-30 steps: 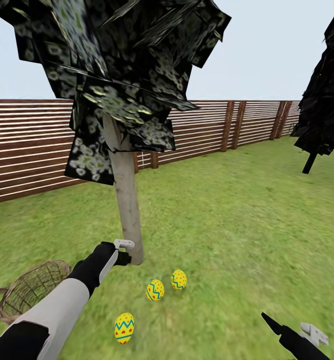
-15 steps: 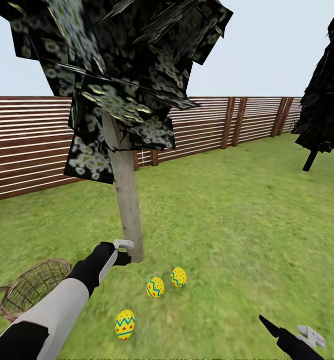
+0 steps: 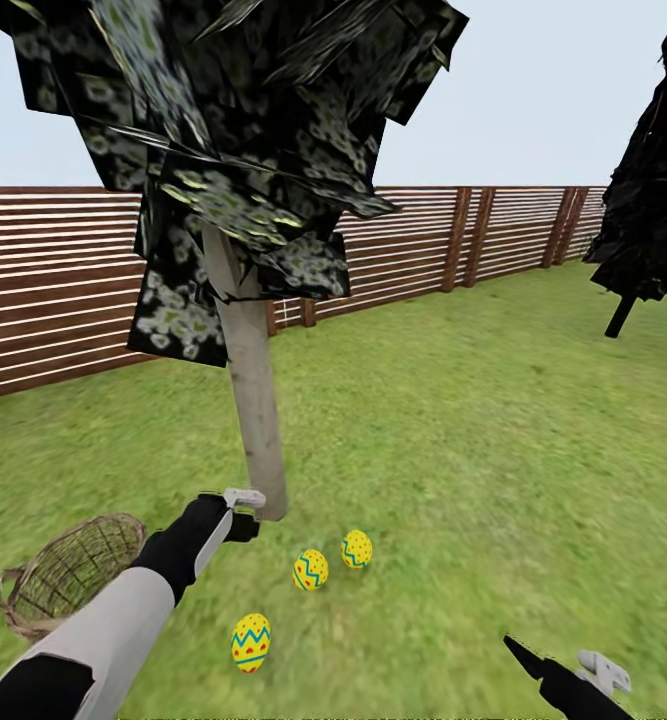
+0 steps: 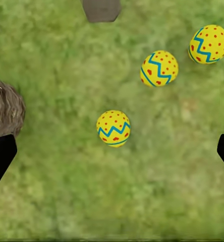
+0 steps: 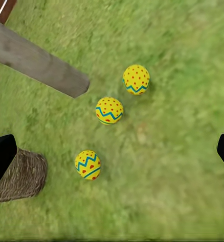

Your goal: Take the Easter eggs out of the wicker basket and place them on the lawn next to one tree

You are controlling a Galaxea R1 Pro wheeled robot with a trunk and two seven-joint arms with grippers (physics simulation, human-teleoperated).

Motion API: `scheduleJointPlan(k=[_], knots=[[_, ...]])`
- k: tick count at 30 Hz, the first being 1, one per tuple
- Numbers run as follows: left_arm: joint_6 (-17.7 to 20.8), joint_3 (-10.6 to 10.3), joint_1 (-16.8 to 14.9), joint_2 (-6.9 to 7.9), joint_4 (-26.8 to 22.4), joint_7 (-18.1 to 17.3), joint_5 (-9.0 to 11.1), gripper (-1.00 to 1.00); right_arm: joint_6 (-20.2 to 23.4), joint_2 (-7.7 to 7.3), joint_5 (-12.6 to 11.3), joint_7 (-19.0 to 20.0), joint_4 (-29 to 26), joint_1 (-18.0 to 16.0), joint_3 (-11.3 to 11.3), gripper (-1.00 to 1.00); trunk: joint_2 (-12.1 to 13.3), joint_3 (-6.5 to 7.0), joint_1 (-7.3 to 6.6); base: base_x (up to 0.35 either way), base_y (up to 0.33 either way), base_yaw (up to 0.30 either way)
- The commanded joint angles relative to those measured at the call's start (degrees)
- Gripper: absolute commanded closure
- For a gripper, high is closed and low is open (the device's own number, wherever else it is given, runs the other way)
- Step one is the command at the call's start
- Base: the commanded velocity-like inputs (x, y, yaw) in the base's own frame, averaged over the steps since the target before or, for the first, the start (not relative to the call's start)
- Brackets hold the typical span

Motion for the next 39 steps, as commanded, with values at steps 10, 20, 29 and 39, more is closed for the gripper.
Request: scheduleJointPlan(k=[10,20,29,39], knots=[[-7.8,-0.3,4.0,0.29,8.9,0.4,0.6,-1.0,-7.3,-0.07,3.0,0.3,9.1,0.0,-0.6,-1.0,4.0,1.07,-2.2,0.0,0.0,0.0],[-17.8,-0.3,11.2,0.35,16.2,0.5,0.5,-1.0,-10.7,-0.33,8.2,-11.5,21.4,0.0,-0.3,-1.0,8.0,2.73,-4.39,0.0,0.0,0.0],[-24.5,-0.3,18.6,0.83,17.5,0.5,0.4,-1.0,-20.9,-0.53,9.7,-21.2,36.0,0.0,-0.2,-1.0,11.6,4.34,-6.37,0.0,0.0,0.0],[-37.2,-0.3,26.2,1.86,24.3,0.5,0.4,-1.0,-22.4,-0.69,10.0,-29.0,45.7,0.4,0.0,-1.0,15.6,6.13,-8.57,0.0,0.0,0.0]])
